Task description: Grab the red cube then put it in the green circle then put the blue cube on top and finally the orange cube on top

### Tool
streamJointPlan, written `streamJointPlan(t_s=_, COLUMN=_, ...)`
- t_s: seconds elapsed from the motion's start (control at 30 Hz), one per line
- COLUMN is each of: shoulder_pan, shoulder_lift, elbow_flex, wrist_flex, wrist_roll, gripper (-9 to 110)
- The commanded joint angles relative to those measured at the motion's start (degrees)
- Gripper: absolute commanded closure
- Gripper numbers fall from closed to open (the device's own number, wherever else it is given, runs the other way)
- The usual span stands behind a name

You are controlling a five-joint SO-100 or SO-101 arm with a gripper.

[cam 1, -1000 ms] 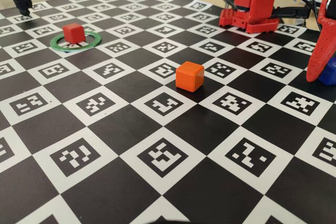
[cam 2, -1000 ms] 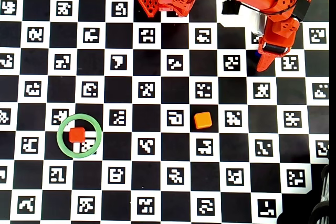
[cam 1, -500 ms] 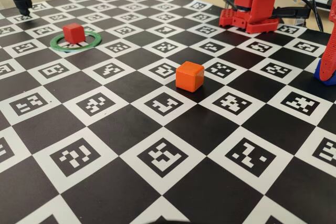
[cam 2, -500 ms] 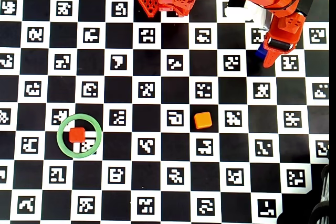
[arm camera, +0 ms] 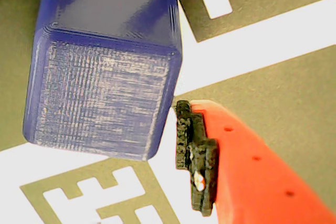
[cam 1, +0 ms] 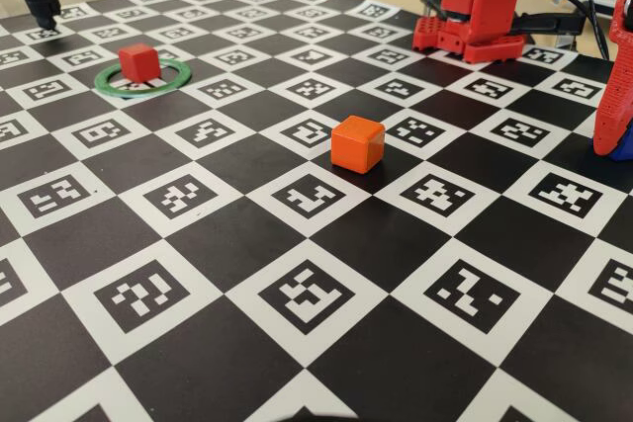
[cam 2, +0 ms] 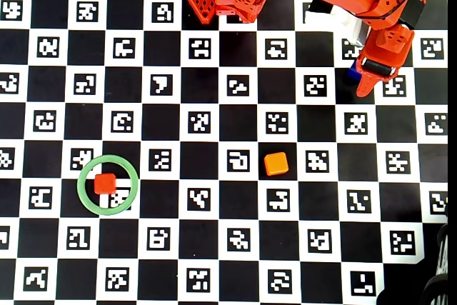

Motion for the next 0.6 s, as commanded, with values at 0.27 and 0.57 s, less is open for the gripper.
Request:
streamJointPlan(t_s=0.27, shoulder_pan=0.8, shoulder_lift=0.7, elbow_flex=0.0, wrist_flex=-2.9, wrist_roll=-2.1, gripper=73)
streamJointPlan(t_s=0.57, shoulder_pan=1.3, shoulder_lift=0.4, elbow_flex=1.4, wrist_flex=-2.9, wrist_roll=-3.3, gripper=73)
